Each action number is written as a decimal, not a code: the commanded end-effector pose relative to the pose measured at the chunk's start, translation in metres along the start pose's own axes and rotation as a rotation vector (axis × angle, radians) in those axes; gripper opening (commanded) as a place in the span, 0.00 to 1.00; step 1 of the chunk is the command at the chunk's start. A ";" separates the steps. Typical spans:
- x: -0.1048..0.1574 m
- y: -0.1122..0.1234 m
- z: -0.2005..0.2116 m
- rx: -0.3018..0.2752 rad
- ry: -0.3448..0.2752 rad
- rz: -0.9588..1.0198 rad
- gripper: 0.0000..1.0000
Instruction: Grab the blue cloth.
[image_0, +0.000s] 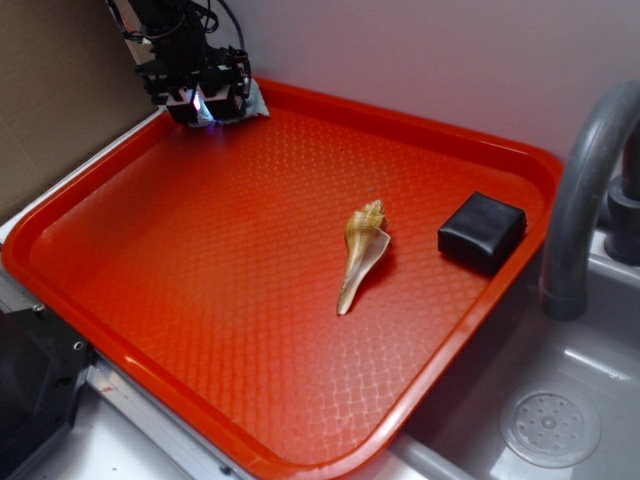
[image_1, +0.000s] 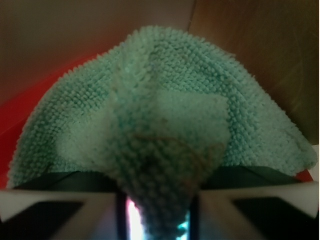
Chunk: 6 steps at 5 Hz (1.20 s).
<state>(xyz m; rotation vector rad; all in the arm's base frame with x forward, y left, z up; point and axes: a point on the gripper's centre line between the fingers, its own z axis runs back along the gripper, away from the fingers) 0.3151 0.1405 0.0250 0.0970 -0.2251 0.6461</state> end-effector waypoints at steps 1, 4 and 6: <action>0.005 0.015 0.023 -0.025 -0.008 -0.027 0.00; -0.112 -0.014 0.212 -0.219 0.217 -0.499 0.00; -0.110 -0.025 0.294 -0.132 0.135 -0.581 0.00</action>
